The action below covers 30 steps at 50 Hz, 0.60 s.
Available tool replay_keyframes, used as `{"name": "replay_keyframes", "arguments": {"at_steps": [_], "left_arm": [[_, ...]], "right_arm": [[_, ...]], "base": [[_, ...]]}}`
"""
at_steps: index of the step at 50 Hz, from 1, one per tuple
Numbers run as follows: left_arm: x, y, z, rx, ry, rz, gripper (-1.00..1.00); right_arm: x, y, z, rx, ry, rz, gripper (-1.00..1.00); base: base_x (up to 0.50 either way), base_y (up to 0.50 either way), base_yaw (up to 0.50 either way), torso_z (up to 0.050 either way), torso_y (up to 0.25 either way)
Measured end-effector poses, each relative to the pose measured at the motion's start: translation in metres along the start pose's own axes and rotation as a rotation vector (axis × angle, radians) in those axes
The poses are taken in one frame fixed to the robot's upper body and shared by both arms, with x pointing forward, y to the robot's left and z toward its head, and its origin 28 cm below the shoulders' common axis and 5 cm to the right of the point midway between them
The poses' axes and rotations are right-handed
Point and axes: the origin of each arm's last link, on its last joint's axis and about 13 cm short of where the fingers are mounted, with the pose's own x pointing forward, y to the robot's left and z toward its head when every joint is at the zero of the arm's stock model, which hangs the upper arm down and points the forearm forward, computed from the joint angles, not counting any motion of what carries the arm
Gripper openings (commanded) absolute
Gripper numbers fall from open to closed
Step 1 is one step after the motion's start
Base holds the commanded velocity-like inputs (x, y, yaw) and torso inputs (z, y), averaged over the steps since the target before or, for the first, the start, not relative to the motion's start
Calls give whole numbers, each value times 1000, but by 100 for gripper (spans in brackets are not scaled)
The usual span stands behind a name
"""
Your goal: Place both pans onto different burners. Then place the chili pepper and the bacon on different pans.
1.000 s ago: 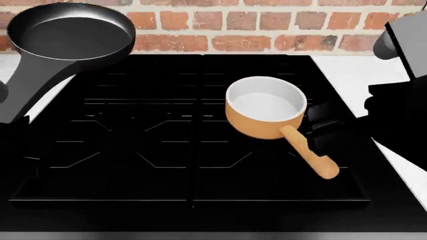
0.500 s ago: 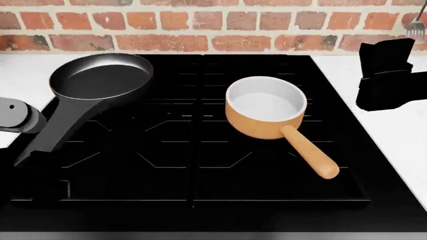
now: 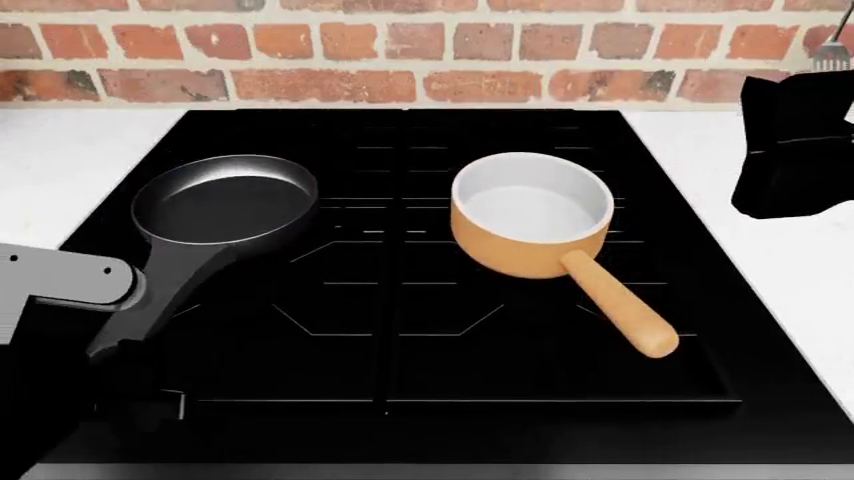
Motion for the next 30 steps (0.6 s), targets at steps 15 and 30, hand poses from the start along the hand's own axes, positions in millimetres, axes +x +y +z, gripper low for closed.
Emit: {"name": "replay_keyframes", "arguments": {"at_steps": [15, 30], "left_arm": [[5, 1, 0, 17, -41, 34, 100], [-3, 8, 13, 24, -136, 83, 100]], "right_arm": [[0, -1, -3, -5, 5, 4, 100], [0, -1, -4, -6, 14, 10, 100]], "base": [[0, 0, 0, 1, 1], [0, 0, 0, 0, 0]]}}
